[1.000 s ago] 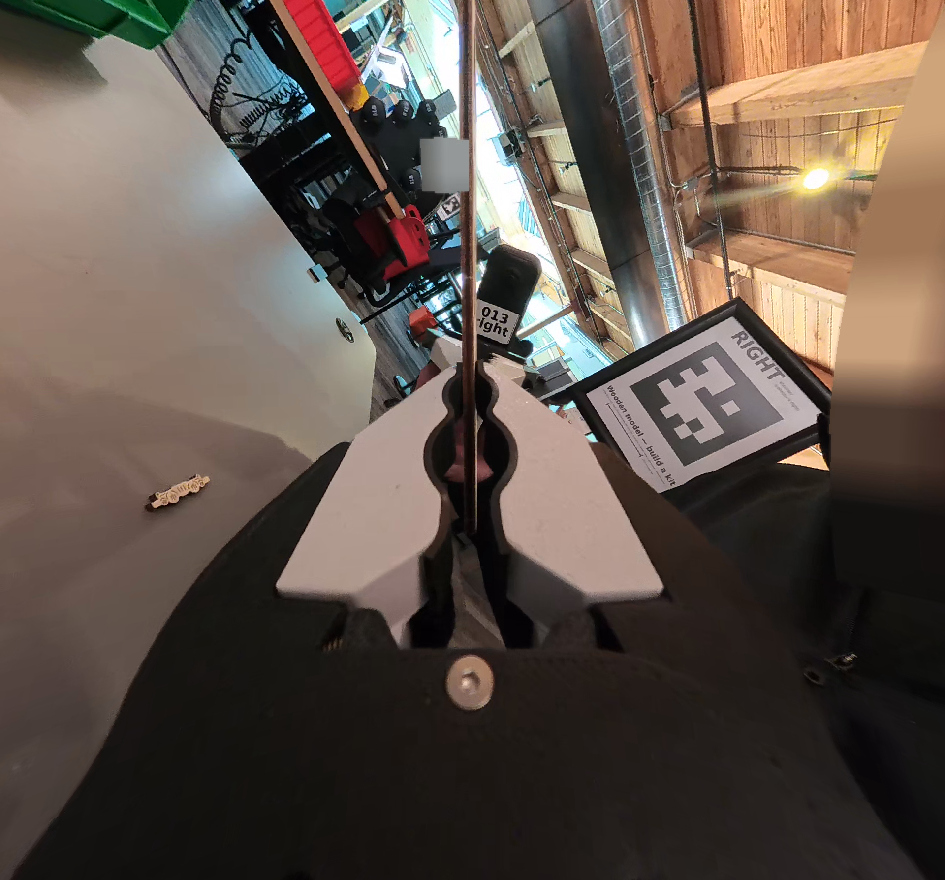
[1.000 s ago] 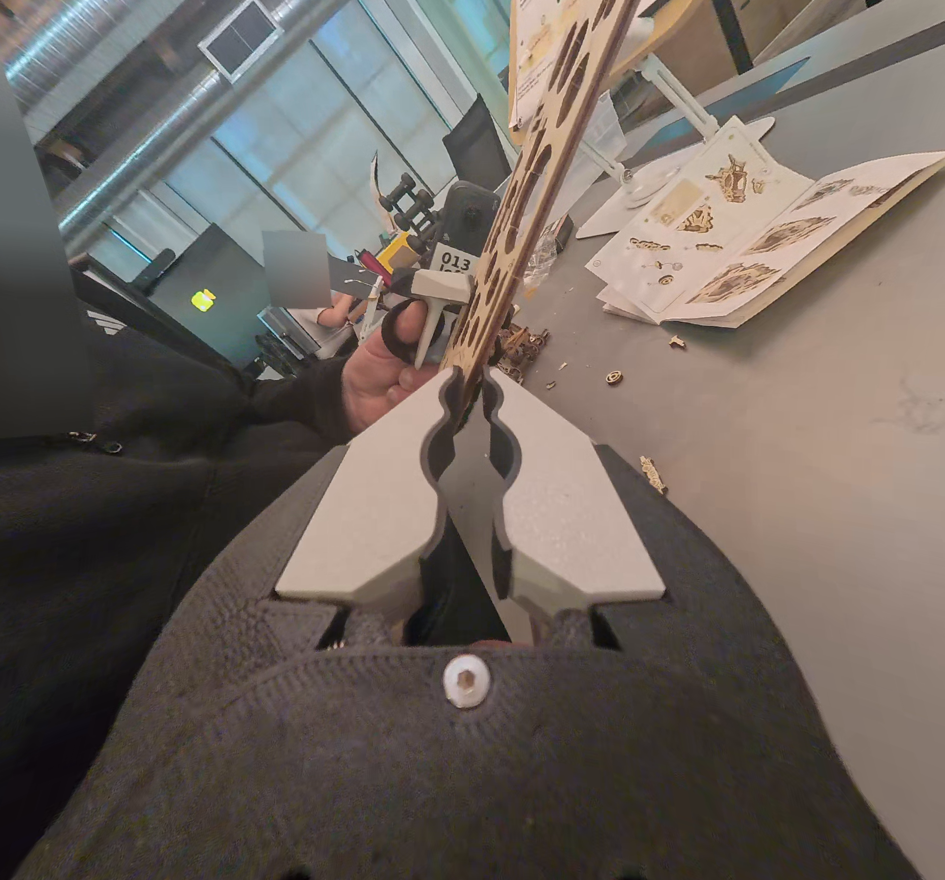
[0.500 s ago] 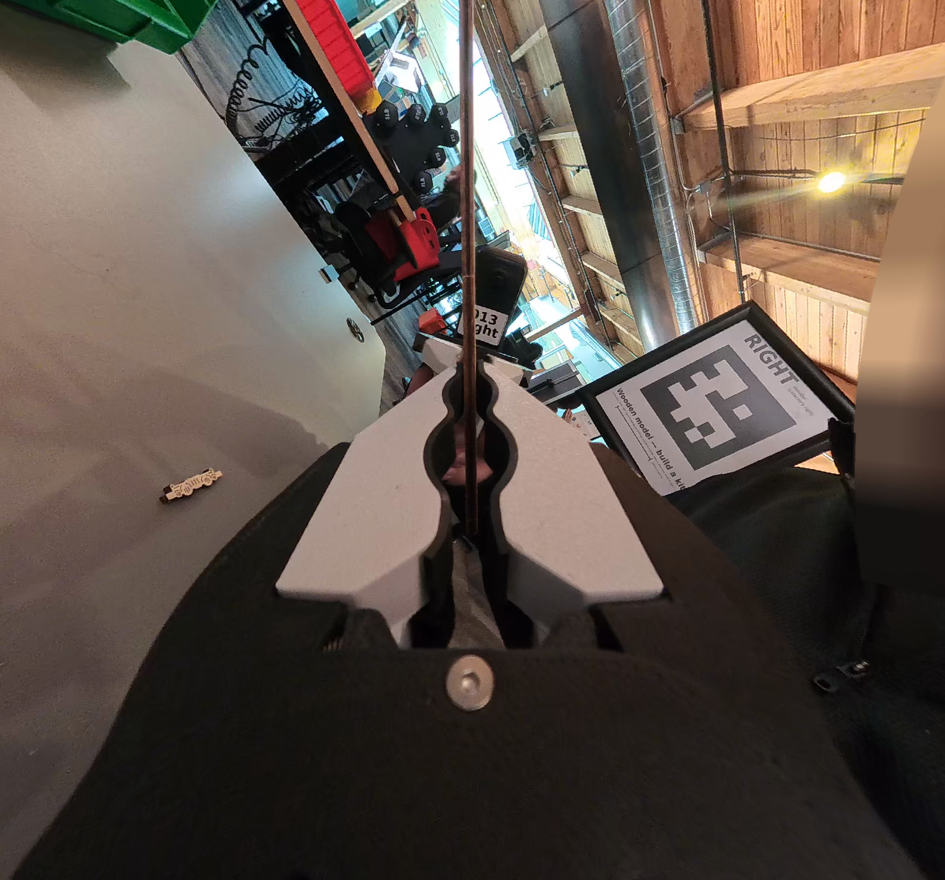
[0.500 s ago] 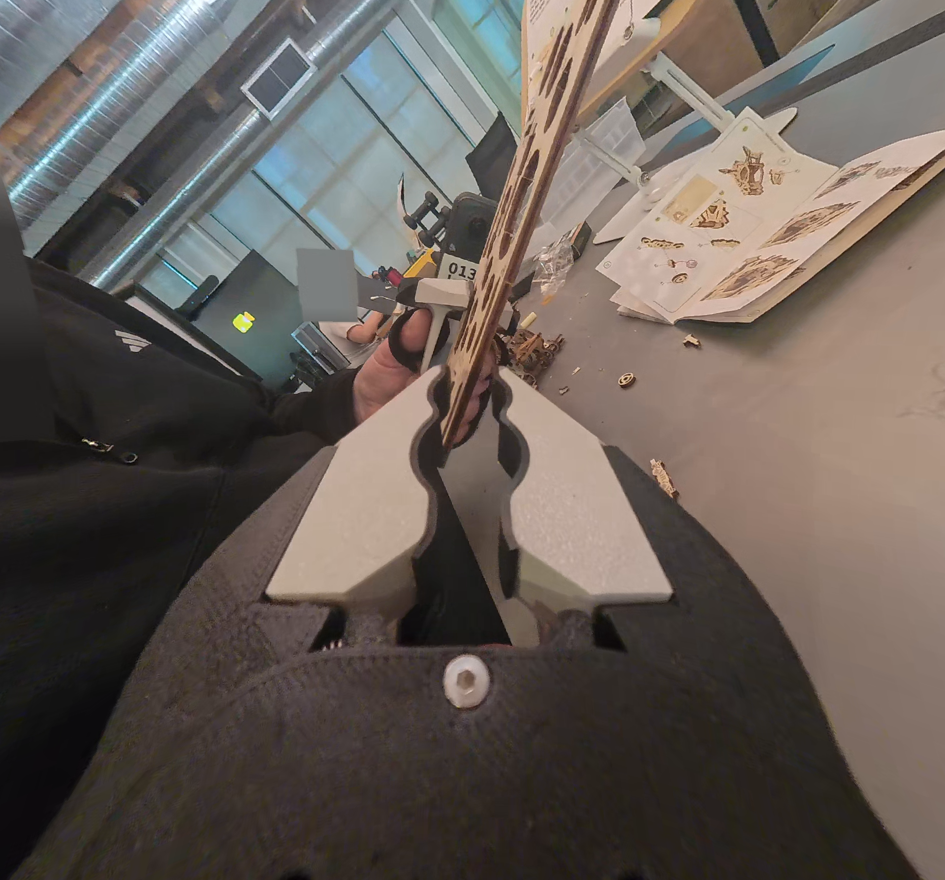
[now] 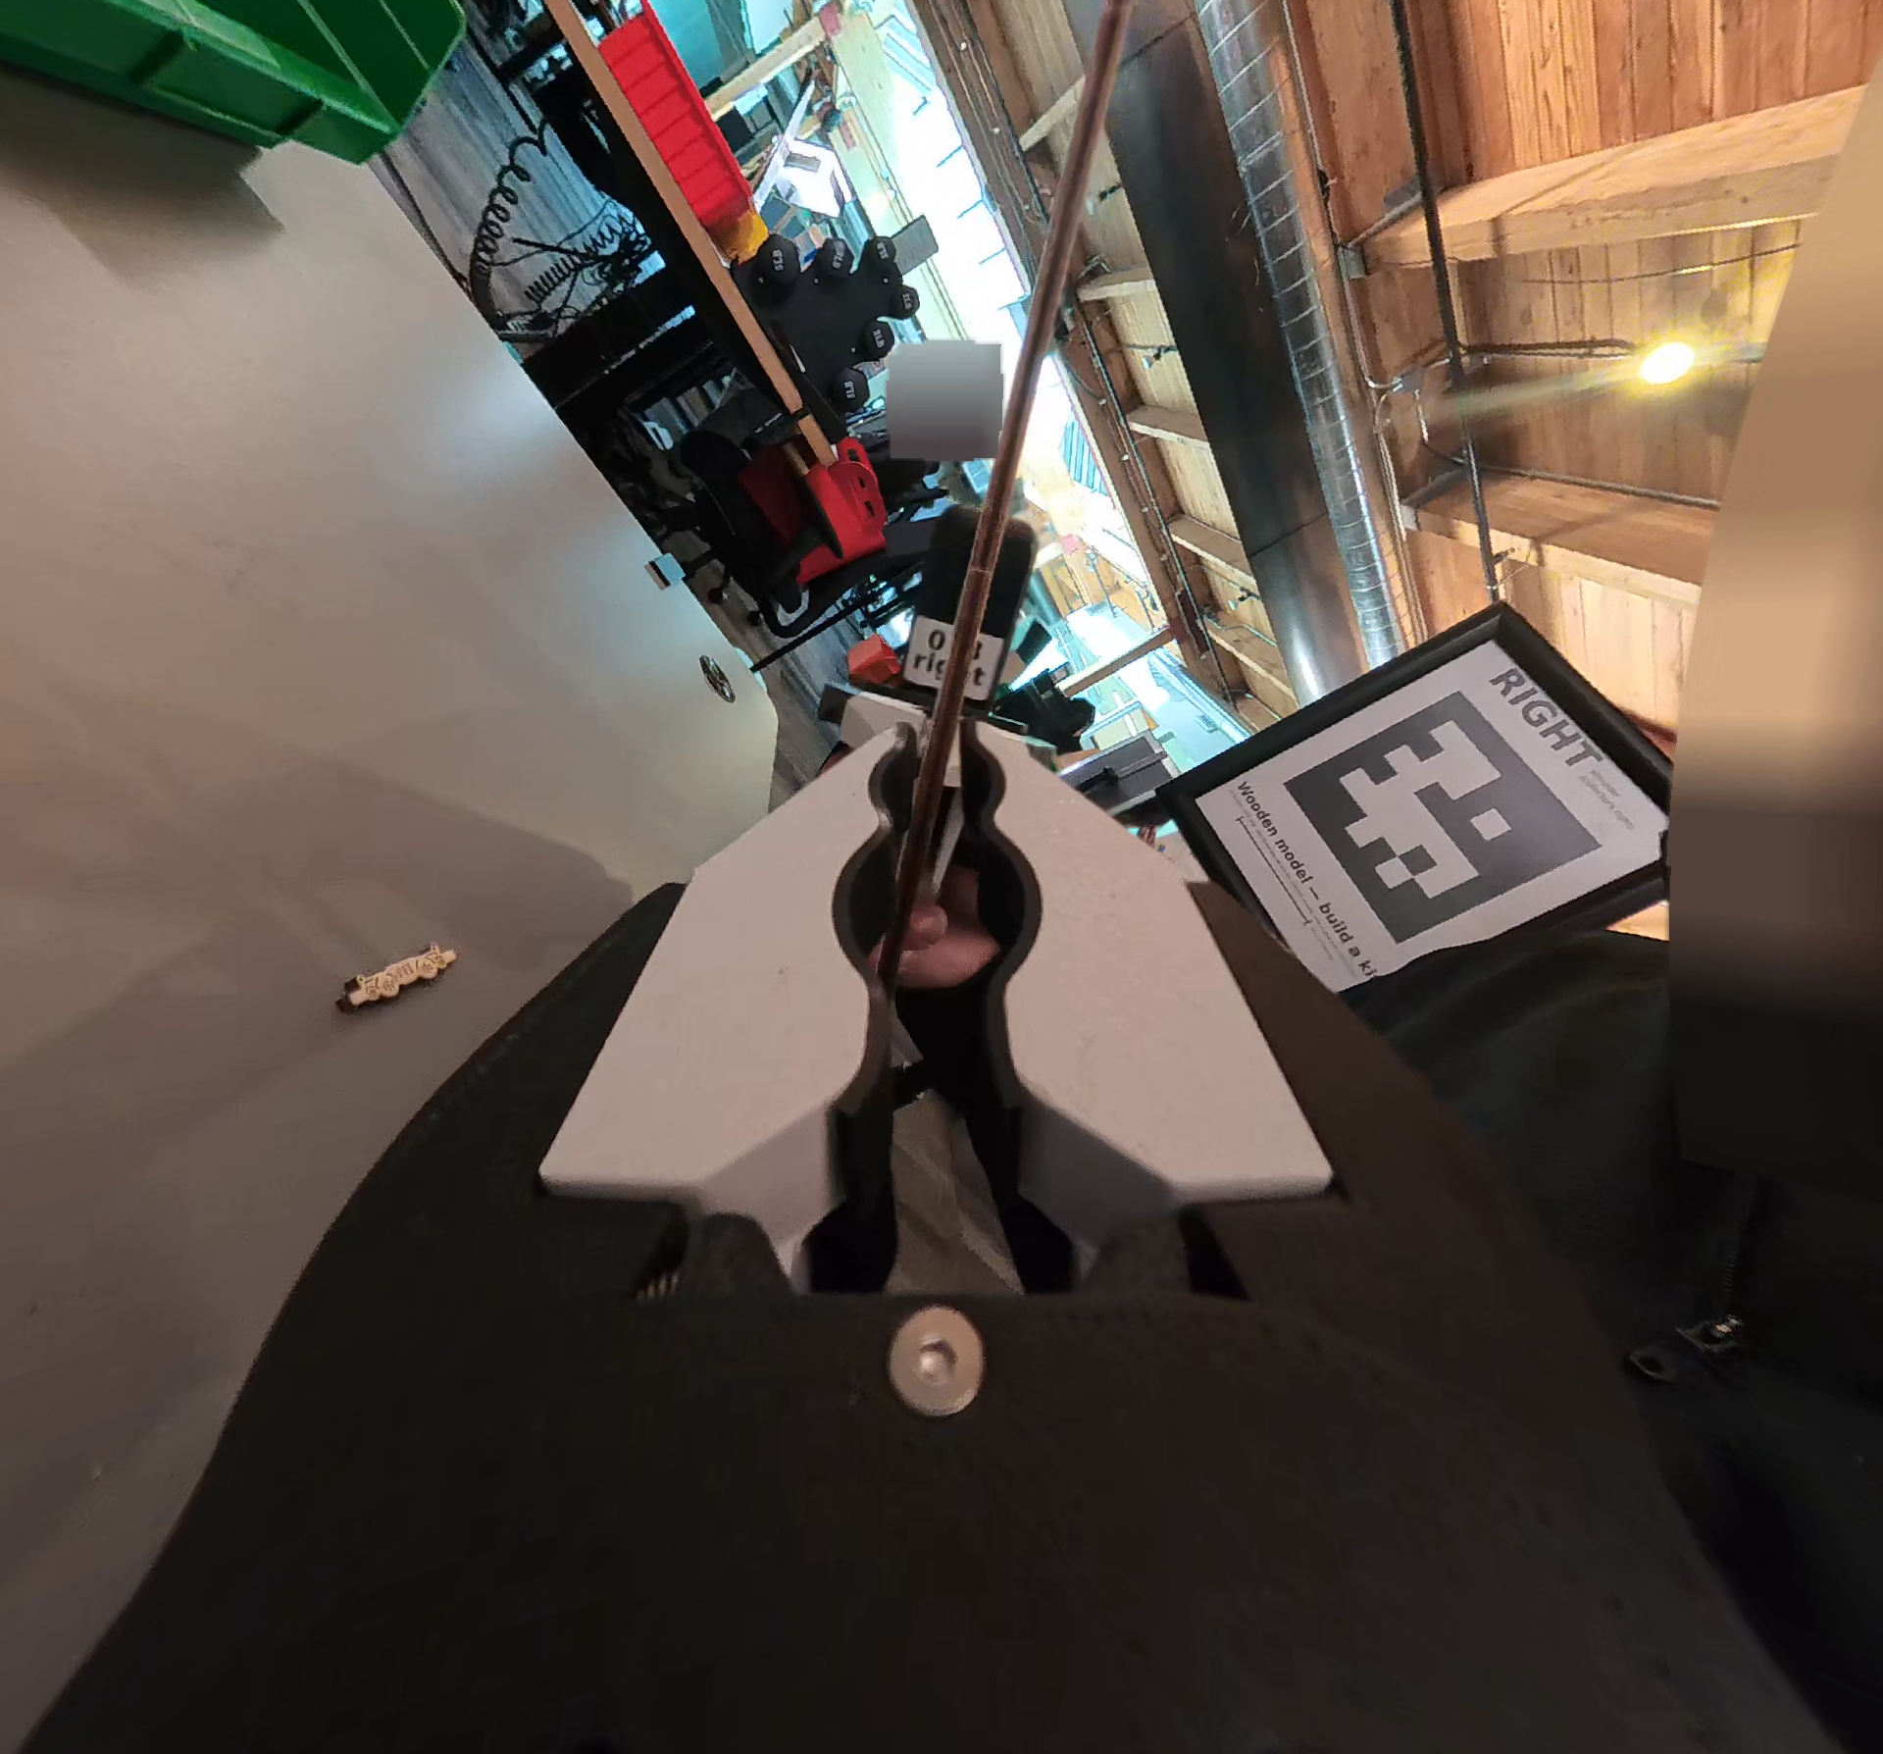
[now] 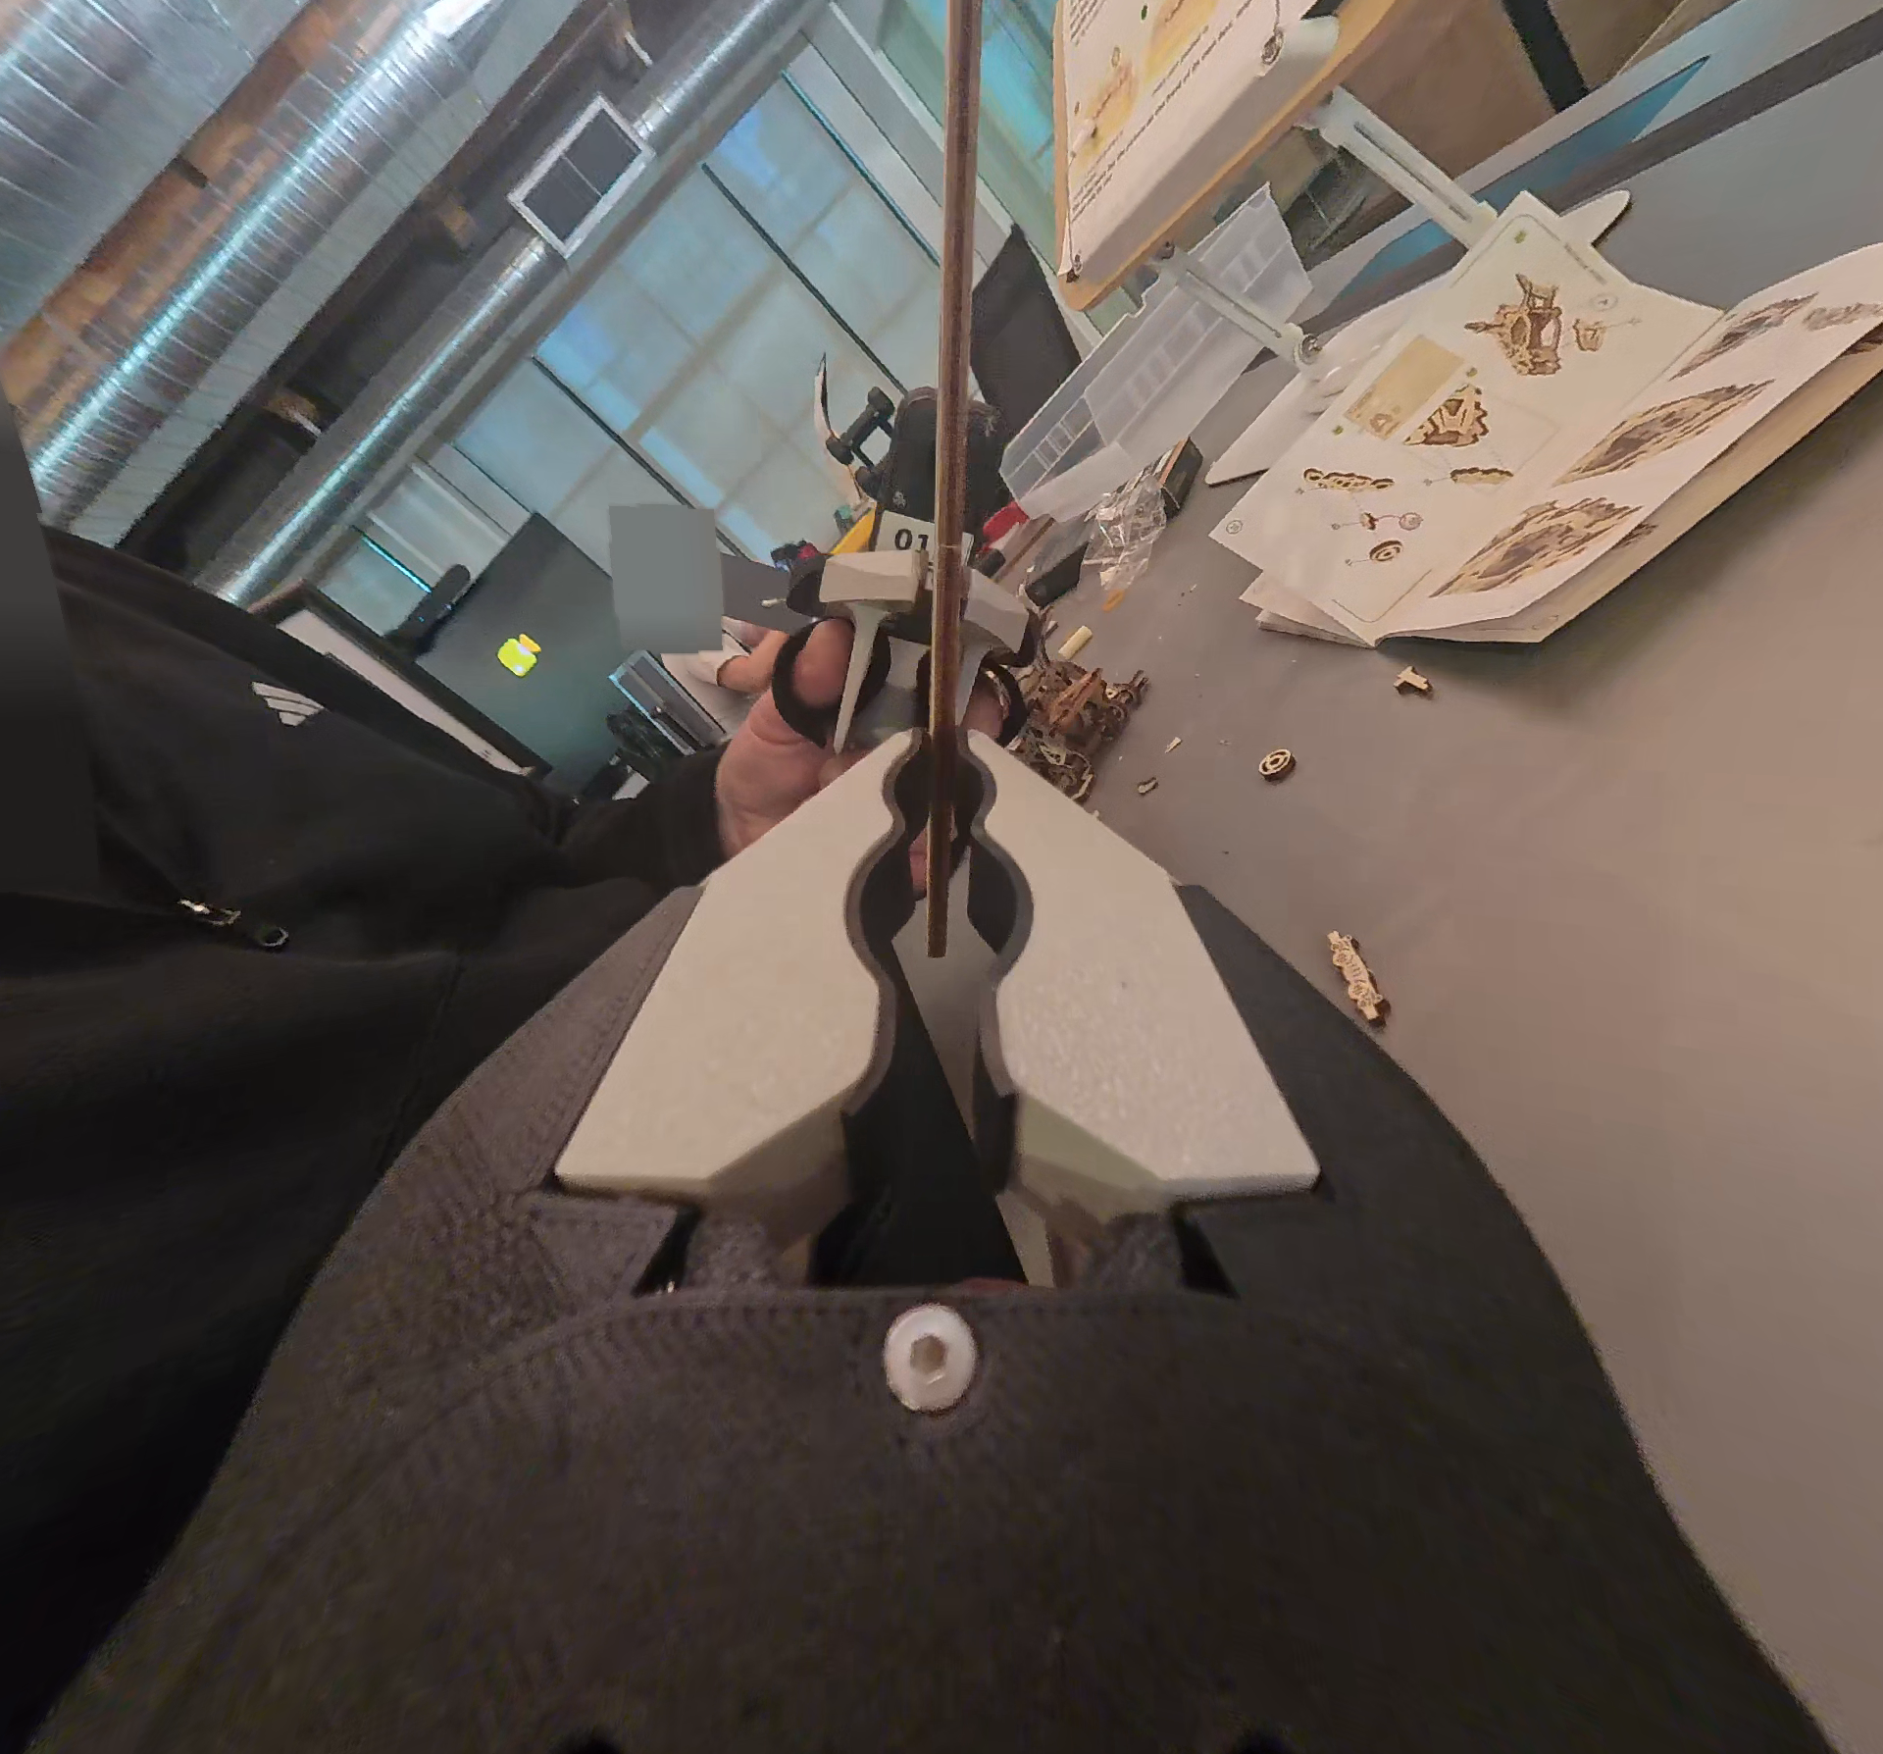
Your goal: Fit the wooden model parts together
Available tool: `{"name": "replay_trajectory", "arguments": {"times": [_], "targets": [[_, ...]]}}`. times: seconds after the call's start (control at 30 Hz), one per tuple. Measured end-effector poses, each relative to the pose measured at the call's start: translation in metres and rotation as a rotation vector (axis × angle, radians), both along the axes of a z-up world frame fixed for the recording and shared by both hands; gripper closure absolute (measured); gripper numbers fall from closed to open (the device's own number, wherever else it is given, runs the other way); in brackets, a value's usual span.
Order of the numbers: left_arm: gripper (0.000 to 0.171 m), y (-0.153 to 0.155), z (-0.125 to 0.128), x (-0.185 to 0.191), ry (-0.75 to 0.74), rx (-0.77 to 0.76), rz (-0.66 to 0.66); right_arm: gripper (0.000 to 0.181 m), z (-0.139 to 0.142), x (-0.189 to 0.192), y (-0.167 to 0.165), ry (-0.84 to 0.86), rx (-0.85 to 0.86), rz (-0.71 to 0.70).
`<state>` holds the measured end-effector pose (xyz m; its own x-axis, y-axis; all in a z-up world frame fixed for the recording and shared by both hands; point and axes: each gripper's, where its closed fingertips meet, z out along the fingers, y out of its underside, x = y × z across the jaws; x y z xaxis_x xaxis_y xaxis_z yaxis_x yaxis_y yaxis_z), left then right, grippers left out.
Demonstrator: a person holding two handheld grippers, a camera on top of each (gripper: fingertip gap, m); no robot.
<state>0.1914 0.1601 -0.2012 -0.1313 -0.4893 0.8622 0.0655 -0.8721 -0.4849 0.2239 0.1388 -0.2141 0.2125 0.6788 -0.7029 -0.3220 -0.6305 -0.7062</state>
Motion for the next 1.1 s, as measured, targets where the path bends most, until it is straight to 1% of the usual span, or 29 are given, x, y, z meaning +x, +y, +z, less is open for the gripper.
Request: {"name": "replay_trajectory", "arguments": {"times": [0.1,0.37,0.73,0.97,1.1], "targets": [[0.164,0.005,0.003,-0.005,-0.02,-0.006,0.02,0.18,-0.001,0.003,0.001,0.027,-0.018,0.002],[0.164,0.011,0.003,-0.013,-0.02,-0.01,0.053,0.18,-0.001,0.011,0.004,0.053,-0.044,-0.009],[0.171,0.012,0.001,-0.015,-0.004,0.002,0.062,0.18,-0.002,0.013,0.003,0.056,-0.051,-0.006],[0.165,0.011,0.0,-0.012,0.027,0.038,0.06,0.18,-0.002,0.012,0.001,0.047,-0.052,0.006],[0.162,0.01,-0.002,-0.013,0.037,0.045,0.056,0.18,0.0,0.016,0.004,0.061,-0.051,-0.019]]}}
